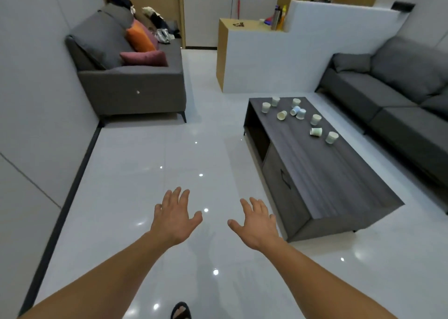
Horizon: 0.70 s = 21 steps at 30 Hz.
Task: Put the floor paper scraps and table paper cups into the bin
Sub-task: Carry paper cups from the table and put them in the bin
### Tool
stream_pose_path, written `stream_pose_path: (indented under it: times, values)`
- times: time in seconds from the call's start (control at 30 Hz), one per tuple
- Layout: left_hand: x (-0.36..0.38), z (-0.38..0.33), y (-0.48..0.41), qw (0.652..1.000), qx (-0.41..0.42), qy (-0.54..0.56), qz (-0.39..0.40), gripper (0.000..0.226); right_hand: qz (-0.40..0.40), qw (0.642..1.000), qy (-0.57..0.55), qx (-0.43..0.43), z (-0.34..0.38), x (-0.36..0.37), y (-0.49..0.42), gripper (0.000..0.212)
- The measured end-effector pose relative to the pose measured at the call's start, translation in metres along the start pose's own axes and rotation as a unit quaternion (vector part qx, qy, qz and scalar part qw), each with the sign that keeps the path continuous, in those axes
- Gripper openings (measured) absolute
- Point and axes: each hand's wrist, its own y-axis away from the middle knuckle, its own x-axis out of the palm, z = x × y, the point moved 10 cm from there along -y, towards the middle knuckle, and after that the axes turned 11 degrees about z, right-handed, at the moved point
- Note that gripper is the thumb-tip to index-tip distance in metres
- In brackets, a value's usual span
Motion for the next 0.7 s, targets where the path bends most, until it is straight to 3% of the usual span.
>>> stream_pose_path:
  times: [0.2, 0.4, 0.7]
  values:
    - [-0.045, -0.048, -0.115, 0.997, 0.072, -0.029, 0.019, 0.075, -0.011, 0.997, -0.032, 0.062, -0.033, -0.056, -0.073, 0.081]
    - [-0.045, -0.123, -0.214, 0.988, 0.126, -0.057, 0.060, 0.076, -0.010, 0.990, -0.065, 0.124, -0.108, -0.096, -0.139, 0.082]
    - [-0.079, -0.237, -0.377, 0.988, 0.122, -0.085, 0.051, 0.075, -0.001, 0.990, -0.089, 0.112, -0.195, -0.196, -0.281, 0.083]
